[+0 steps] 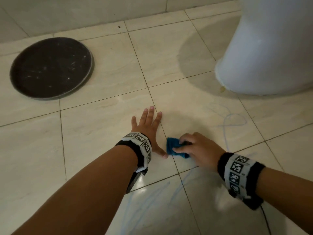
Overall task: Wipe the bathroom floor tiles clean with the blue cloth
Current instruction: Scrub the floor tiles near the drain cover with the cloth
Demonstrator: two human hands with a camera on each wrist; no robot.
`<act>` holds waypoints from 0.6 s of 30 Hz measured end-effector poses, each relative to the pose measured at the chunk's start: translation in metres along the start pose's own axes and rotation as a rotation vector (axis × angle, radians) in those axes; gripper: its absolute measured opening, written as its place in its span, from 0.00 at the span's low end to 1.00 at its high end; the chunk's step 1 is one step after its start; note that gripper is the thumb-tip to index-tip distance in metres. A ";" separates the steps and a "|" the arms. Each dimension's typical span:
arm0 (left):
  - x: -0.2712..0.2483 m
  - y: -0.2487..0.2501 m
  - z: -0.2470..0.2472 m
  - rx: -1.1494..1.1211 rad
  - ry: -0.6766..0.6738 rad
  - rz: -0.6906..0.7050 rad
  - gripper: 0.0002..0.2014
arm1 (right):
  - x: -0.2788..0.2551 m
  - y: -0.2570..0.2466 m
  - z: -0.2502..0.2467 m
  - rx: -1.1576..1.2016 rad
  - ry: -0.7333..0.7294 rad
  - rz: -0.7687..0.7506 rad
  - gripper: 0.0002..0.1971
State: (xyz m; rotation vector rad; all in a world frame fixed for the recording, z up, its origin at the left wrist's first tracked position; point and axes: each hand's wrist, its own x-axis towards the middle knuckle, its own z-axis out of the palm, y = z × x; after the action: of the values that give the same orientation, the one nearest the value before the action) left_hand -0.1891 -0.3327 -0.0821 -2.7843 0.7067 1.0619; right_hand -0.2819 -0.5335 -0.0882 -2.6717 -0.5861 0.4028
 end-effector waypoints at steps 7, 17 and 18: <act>-0.001 0.000 0.001 -0.028 0.001 -0.001 0.74 | 0.000 0.023 -0.022 0.044 0.131 0.353 0.20; -0.001 0.000 0.000 -0.026 -0.002 -0.005 0.74 | -0.011 0.038 -0.026 0.044 0.150 0.501 0.20; -0.001 0.000 0.000 -0.025 0.000 -0.007 0.74 | -0.015 0.023 -0.019 0.020 0.087 0.423 0.20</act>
State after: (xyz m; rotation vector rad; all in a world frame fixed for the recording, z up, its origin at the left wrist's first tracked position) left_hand -0.1899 -0.3324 -0.0811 -2.8050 0.6875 1.0773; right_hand -0.2805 -0.5656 -0.0778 -2.7687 0.0146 0.3978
